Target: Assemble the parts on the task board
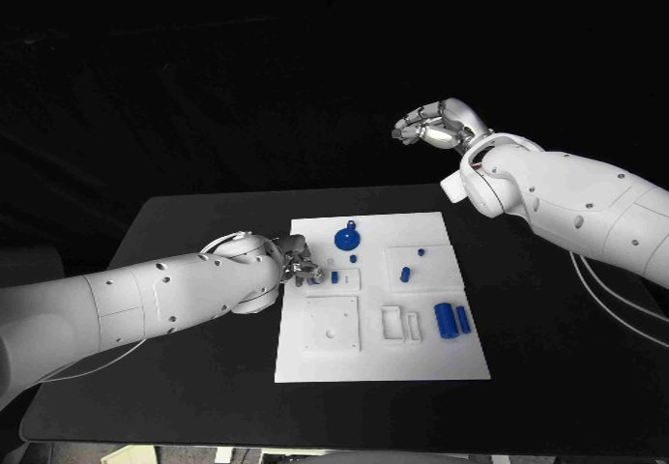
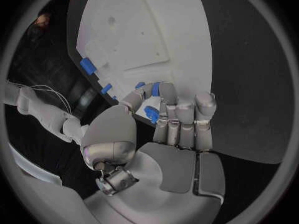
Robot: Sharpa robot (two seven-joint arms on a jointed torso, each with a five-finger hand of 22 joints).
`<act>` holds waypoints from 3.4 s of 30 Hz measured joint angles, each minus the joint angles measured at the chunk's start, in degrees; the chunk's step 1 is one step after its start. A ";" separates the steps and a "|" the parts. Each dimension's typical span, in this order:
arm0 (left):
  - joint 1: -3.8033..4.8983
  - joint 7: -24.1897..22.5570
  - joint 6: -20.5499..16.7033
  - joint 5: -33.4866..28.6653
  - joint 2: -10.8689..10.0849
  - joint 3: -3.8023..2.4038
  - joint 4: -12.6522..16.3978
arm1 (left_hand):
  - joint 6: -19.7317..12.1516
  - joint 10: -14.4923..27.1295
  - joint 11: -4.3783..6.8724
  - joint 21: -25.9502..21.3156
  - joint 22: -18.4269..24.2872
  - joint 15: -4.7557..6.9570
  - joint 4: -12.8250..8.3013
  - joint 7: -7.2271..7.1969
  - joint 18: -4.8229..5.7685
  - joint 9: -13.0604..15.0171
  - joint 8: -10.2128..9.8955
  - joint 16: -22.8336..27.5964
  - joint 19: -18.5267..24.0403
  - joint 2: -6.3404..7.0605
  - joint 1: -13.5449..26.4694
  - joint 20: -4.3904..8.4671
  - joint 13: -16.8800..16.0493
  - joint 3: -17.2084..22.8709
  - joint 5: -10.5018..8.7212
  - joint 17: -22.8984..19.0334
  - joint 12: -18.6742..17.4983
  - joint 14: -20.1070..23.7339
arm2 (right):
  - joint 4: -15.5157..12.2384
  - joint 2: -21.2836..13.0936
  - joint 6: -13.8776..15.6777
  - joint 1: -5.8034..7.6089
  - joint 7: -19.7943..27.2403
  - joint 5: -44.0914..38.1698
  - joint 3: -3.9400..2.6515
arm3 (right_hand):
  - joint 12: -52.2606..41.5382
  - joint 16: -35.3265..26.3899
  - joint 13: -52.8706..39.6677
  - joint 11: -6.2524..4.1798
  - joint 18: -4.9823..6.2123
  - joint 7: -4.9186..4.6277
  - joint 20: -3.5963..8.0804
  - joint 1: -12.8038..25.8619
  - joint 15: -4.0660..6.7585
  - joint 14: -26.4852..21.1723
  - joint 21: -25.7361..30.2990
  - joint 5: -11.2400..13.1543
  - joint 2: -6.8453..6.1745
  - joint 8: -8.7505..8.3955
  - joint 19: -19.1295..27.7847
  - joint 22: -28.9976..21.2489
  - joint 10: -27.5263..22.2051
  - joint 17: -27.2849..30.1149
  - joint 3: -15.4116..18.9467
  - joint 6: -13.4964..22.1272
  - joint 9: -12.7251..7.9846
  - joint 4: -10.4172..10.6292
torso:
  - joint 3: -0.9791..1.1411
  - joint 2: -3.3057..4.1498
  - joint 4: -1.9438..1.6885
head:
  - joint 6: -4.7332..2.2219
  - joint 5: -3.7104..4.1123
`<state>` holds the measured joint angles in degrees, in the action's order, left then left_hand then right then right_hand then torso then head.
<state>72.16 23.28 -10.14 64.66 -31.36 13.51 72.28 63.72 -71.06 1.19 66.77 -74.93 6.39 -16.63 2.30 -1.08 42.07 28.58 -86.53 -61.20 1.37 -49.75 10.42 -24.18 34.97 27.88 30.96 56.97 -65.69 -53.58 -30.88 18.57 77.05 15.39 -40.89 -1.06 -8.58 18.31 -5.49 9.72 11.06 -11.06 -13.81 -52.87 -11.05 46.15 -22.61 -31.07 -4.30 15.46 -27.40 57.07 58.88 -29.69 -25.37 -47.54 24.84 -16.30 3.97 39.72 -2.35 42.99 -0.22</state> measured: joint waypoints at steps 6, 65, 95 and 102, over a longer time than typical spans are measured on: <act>0.05 0.07 0.01 0.03 0.03 0.03 0.00 | 0.00 0.00 0.00 0.00 0.01 -0.01 0.00 0.00 0.00 0.00 0.23 0.00 -0.01 0.00 0.00 -0.01 0.00 0.01 -0.21 0.05 0.00 -0.01 | 0.00 -0.01 -0.03 0.00 0.00 0.00 0.00 | 0.00 0.00 0.00 0.00 0.00 0.00 -0.09 0.00 0.00 0.00 0.00 0.00 0.00 0.24 0.09 0.00 0.00 0.07 0.00 0.00 0.00 0.00 | 0.01 0.01 0.01 | 0.01 0.07; 0.63 0.42 1.75 -0.66 0.96 0.16 -1.32 | 0.36 -0.90 -0.15 0.00 0.14 0.27 1.63 -0.35 -0.02 2.41 -0.58 0.45 0.19 -0.90 1.53 -0.01 -0.65 0.92 -8.64 0.94 0.00 -0.47 | 0.05 0.22 -0.46 -0.01 -0.09 -0.12 0.00 | 0.22 0.43 0.62 0.21 0.00 0.00 -0.30 0.00 -0.10 -0.51 0.22 -0.66 0.00 0.28 0.30 0.13 0.20 0.90 0.00 0.00 -0.22 0.00 | -0.04 -0.04 -0.06 | -0.07 0.18; 2.08 0.71 5.85 -2.38 1.36 0.17 -2.34 | 0.88 -1.42 0.38 0.00 0.14 0.82 1.13 -0.88 -0.30 4.02 -1.02 0.67 0.21 -0.83 1.59 0.01 -0.87 1.74 -13.70 1.24 0.00 -1.02 | 0.17 0.34 -0.73 -0.16 -0.15 -0.17 0.00 | 0.45 0.66 0.80 0.21 0.00 0.00 -0.29 0.00 -0.10 -0.50 0.22 -0.88 0.00 0.28 0.29 0.15 0.20 1.14 0.00 0.00 -0.32 0.00 | -0.01 -0.03 -0.06 | -0.12 0.19; 3.18 0.70 7.49 -4.08 1.55 0.16 -3.00 | 0.89 -1.42 0.38 0.00 0.14 0.82 1.17 -0.88 -0.31 4.04 -1.18 0.67 0.74 -0.83 1.58 -0.06 -0.93 1.94 -15.06 1.34 0.00 -1.02 | 0.19 0.35 -0.76 -0.16 -0.16 -0.18 0.00 | 0.45 0.66 0.80 0.21 0.00 0.00 -0.29 0.00 -0.09 -0.50 0.22 -0.88 0.00 0.28 0.29 0.17 0.20 1.20 0.00 0.00 -0.32 0.00 | -0.02 0.04 0.00 | -0.11 0.15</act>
<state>75.34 23.98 -2.65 60.58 -29.81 13.67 69.28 64.61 -72.49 1.56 66.76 -74.79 7.21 -15.46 1.42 -1.39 46.11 27.40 -85.86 -60.47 0.54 -48.17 10.36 -25.12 36.91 12.82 32.29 56.97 -66.71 -53.40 -30.52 17.82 76.89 15.23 -41.07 -1.06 -8.13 18.97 -4.68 9.93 11.06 -11.06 -14.10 -52.88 -11.15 45.65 -22.39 -31.95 -4.30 15.75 -27.11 57.24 59.09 -28.49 -25.37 -47.54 24.52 -16.30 3.94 39.76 -2.35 42.89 -0.07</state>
